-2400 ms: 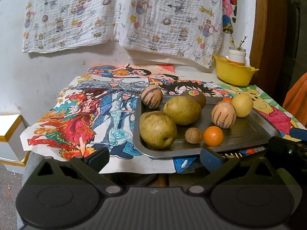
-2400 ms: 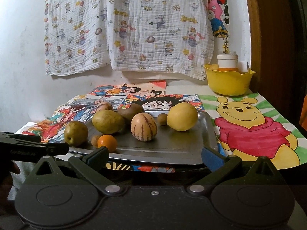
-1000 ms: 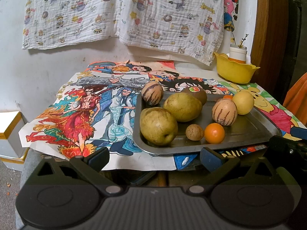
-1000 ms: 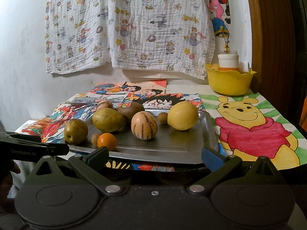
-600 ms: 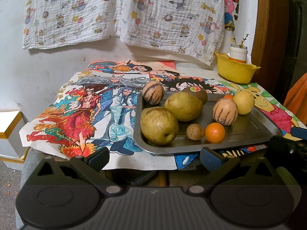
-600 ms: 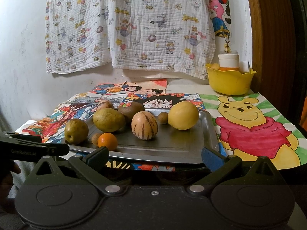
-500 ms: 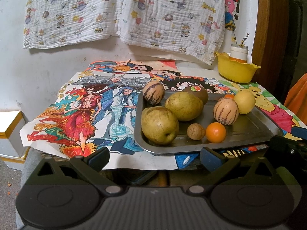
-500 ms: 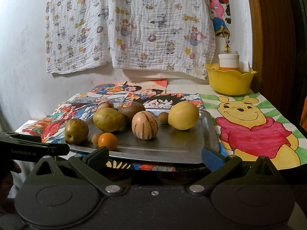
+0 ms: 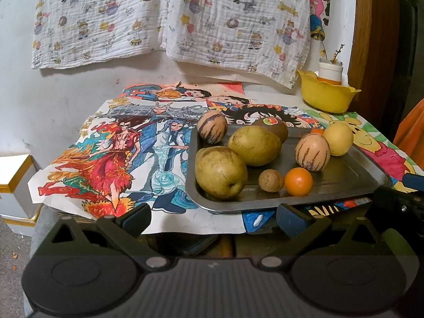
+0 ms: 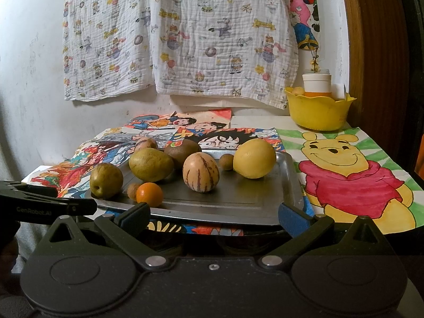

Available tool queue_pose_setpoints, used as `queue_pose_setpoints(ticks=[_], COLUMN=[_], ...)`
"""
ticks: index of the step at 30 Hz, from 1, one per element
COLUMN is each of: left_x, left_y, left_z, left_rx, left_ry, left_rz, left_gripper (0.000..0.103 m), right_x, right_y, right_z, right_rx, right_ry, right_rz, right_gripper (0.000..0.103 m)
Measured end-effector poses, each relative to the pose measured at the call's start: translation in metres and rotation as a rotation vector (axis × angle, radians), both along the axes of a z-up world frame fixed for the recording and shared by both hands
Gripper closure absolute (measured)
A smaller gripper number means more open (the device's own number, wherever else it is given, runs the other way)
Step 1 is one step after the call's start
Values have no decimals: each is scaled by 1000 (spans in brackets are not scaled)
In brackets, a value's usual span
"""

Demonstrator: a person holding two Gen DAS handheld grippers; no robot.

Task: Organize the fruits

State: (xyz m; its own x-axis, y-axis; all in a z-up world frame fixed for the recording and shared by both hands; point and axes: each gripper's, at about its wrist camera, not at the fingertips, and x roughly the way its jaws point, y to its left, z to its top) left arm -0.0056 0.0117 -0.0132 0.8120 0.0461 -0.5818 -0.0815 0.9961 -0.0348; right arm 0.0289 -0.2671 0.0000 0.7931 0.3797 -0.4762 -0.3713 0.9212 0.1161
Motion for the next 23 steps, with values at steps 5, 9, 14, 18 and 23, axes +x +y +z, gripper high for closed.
queue_pose_setpoints(ticks=[5, 9, 14, 18, 23], left_x=[-1, -3, -3, -3, -2], left_y=[0, 0, 0, 0, 0], left_z=[1, 2, 2, 2, 2], left_rx=[-14, -16, -17, -17, -13], left_ry=[-5, -11, -12, -12, -10], left_rz=[-11, -16, -16, -16, -17], left_gripper=[0, 1, 1, 1, 1], right_x=[0, -1, -4, -2, -4], right_y=[1, 1, 3, 3, 3], right_z=[-1, -1, -4, -3, -3], right_rx=[-1, -1, -3, -3, -3], right_ry=[1, 2, 2, 3, 2], right_rz=[1, 2, 5, 3, 3], right_gripper=[1, 1, 1, 1, 1])
